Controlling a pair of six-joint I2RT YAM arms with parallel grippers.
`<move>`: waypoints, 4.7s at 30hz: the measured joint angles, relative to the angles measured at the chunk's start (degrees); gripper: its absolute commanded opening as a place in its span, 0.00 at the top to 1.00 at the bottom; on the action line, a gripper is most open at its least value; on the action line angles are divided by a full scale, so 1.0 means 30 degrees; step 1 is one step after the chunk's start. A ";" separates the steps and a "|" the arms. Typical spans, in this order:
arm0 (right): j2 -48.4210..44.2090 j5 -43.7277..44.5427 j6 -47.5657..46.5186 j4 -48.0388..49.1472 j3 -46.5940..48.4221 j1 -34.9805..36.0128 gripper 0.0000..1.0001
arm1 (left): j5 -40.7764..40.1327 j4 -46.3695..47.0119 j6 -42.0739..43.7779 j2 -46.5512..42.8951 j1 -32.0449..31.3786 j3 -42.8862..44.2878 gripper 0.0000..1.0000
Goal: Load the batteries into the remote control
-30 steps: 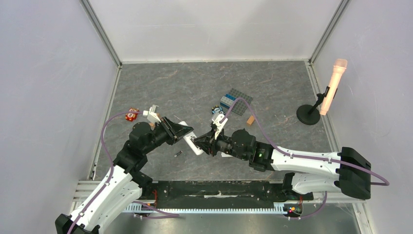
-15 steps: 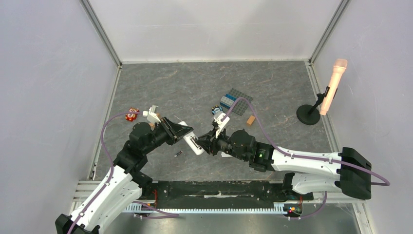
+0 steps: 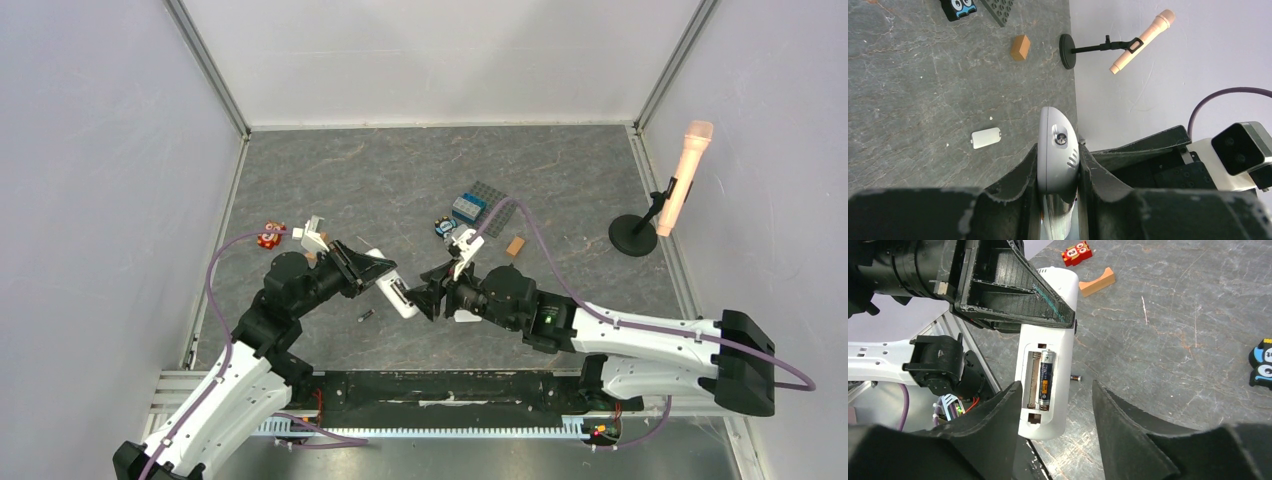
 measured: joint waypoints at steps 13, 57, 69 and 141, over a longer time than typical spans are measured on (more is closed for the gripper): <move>-0.2878 0.0933 0.8123 -0.0860 -0.0743 -0.0044 0.02 | 0.0051 0.0233 0.0022 0.0007 0.0000 0.0000 0.98; 0.1734 -0.2310 2.5157 0.6441 -0.3228 -0.1698 0.35 | 0.2696 0.2980 0.0721 0.0284 0.0007 0.0044 0.98; 0.2259 -0.3861 2.5041 0.7147 -0.3300 -0.2251 0.53 | 0.3067 0.3024 0.0787 0.0685 0.0022 0.0226 0.98; 1.2677 -0.6258 -0.3708 -0.6579 0.8794 -0.1282 0.34 | -1.4120 -1.5693 0.6477 -0.1625 0.0044 0.9777 0.98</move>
